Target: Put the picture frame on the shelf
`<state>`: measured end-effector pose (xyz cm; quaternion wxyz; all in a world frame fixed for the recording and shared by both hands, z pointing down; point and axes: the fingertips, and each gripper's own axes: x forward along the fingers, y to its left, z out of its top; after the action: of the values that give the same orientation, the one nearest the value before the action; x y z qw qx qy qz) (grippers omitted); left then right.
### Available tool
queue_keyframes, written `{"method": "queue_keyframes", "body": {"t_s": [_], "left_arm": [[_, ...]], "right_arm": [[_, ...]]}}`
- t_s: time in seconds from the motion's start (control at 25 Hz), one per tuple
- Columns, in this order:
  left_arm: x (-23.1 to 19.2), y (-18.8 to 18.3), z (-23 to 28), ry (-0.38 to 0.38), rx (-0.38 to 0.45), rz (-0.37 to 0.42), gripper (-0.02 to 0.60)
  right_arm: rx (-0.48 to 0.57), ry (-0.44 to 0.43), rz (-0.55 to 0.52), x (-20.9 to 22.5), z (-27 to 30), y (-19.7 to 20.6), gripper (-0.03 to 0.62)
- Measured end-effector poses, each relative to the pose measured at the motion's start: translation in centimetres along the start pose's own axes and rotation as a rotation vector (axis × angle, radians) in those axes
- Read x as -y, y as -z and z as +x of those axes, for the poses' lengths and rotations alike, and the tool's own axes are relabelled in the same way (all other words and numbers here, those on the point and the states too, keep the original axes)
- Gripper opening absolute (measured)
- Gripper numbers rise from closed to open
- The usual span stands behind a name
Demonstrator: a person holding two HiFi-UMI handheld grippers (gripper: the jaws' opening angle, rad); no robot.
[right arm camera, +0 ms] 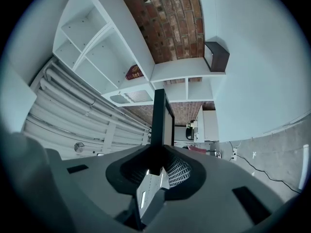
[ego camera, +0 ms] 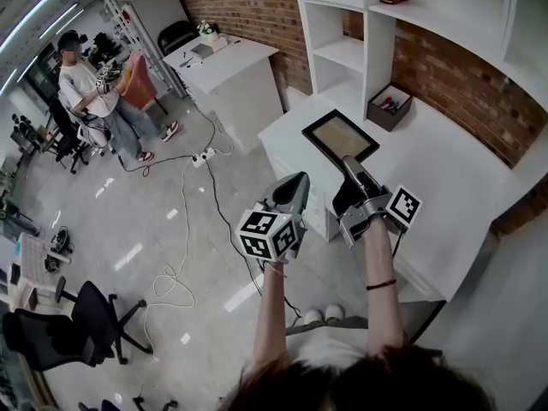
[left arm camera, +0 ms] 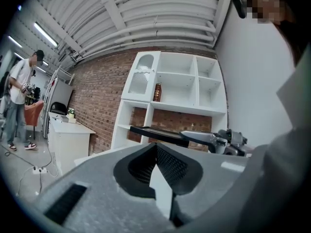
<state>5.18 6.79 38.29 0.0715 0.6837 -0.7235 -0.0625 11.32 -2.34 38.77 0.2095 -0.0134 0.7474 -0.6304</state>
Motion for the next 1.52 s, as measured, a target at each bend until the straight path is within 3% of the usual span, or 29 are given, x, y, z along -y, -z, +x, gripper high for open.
{"method": "queue_keyframes", "body": {"t_s": [1.0, 1.52], "left_arm": [[1.9, 0.0, 1.1, -0.09, 0.009, 0.027, 0.011], [0.7, 0.4, 3.1, -0.052, 0.003, 0.014, 0.011]], "right_arm": [[-0.041, -0.016, 0.076, 0.2, -0.9, -1.6, 0.077], [-0.01, 0.001, 0.059, 1.4, 0.4, -2.9, 0.077]]}}
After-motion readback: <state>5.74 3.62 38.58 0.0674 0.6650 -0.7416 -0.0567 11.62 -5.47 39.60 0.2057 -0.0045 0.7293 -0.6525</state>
